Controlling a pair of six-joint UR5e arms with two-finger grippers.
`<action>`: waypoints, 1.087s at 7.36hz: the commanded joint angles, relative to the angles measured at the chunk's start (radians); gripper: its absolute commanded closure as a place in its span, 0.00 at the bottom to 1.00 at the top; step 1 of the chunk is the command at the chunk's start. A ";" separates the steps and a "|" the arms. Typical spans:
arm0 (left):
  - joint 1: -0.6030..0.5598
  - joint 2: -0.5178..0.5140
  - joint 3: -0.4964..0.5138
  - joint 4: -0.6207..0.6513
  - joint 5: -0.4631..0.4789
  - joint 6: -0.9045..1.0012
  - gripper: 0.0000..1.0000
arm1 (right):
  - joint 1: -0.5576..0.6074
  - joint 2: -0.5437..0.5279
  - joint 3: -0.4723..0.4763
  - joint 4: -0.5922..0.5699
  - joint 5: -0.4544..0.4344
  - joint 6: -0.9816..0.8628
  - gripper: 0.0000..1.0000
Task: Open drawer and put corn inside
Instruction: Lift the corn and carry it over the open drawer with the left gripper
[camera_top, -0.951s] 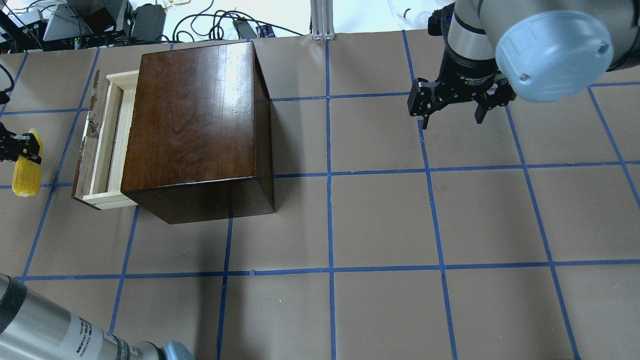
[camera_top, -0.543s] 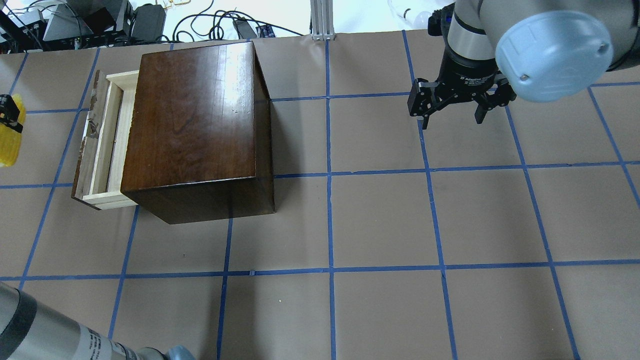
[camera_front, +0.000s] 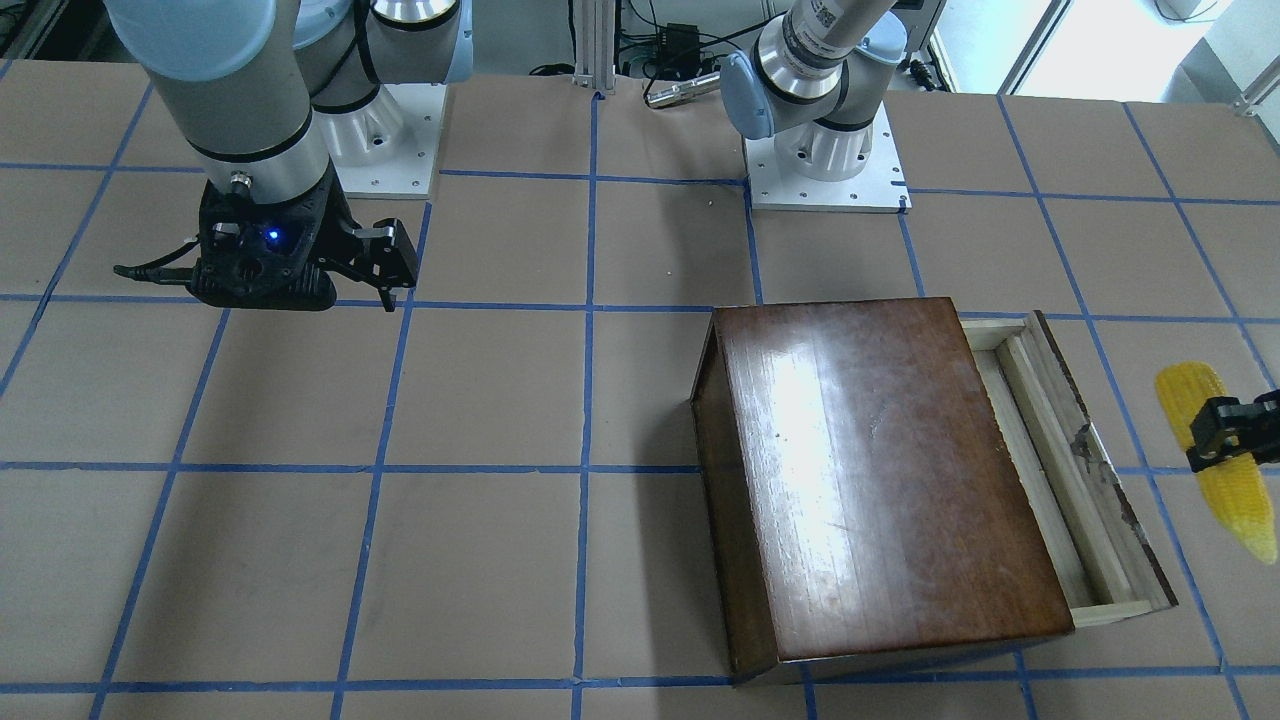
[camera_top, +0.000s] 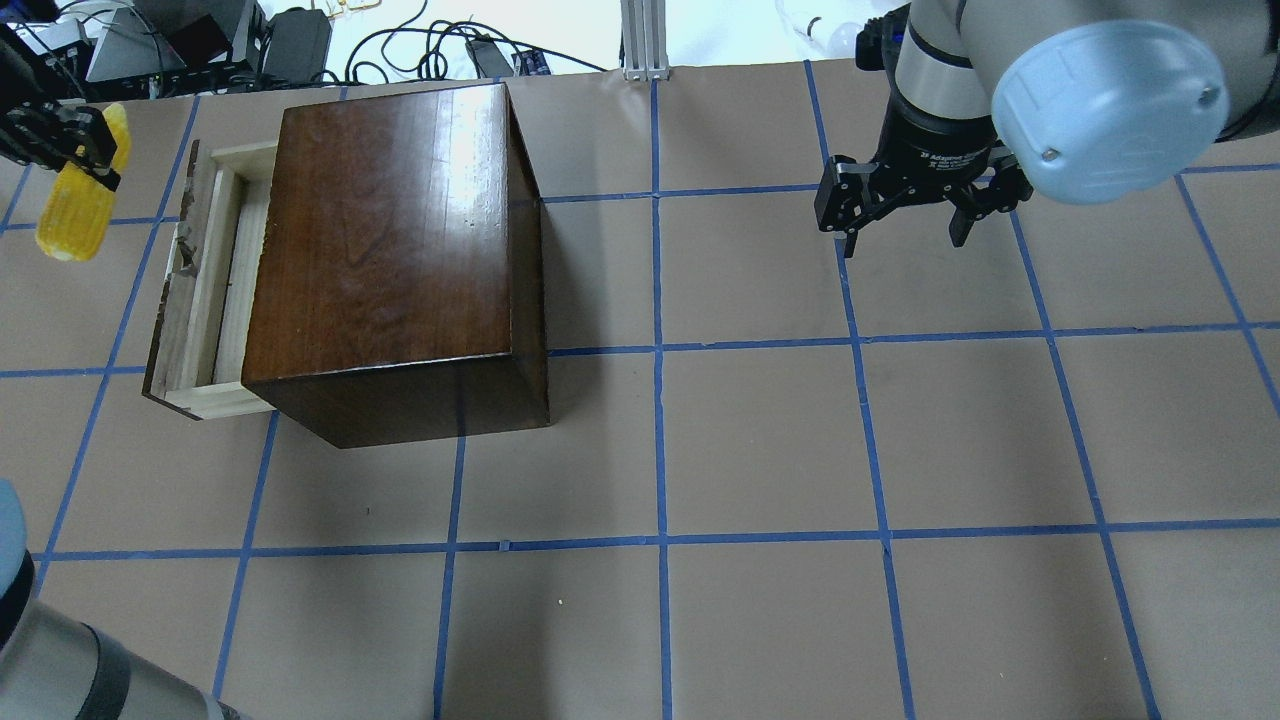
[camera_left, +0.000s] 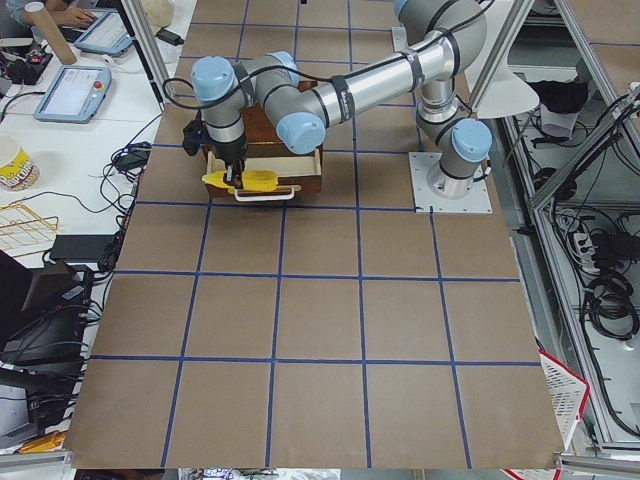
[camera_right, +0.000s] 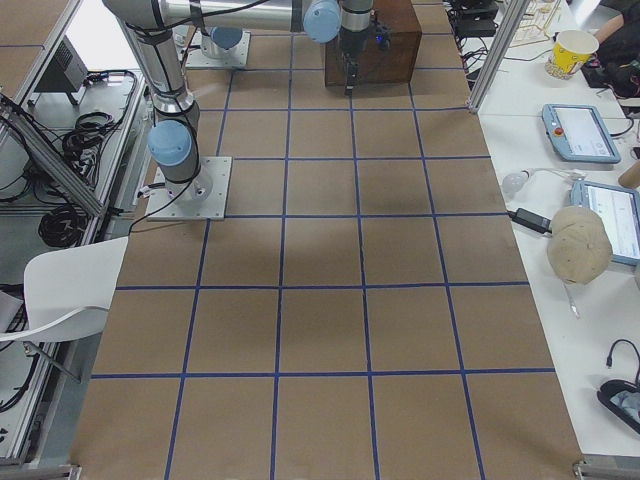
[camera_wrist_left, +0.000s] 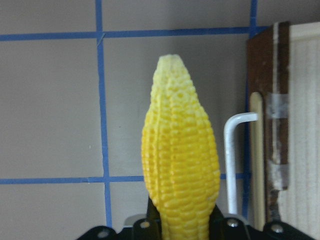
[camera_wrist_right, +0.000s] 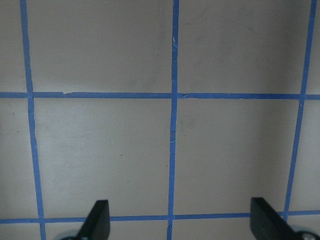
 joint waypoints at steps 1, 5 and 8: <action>-0.082 0.011 -0.024 -0.004 -0.023 -0.042 1.00 | 0.000 0.000 0.000 0.000 0.000 0.000 0.00; -0.090 0.000 -0.093 0.016 -0.054 -0.151 1.00 | 0.000 0.000 0.000 0.000 -0.001 0.000 0.00; -0.087 -0.008 -0.110 0.018 -0.048 -0.154 0.34 | 0.000 0.000 0.000 0.000 -0.001 0.000 0.00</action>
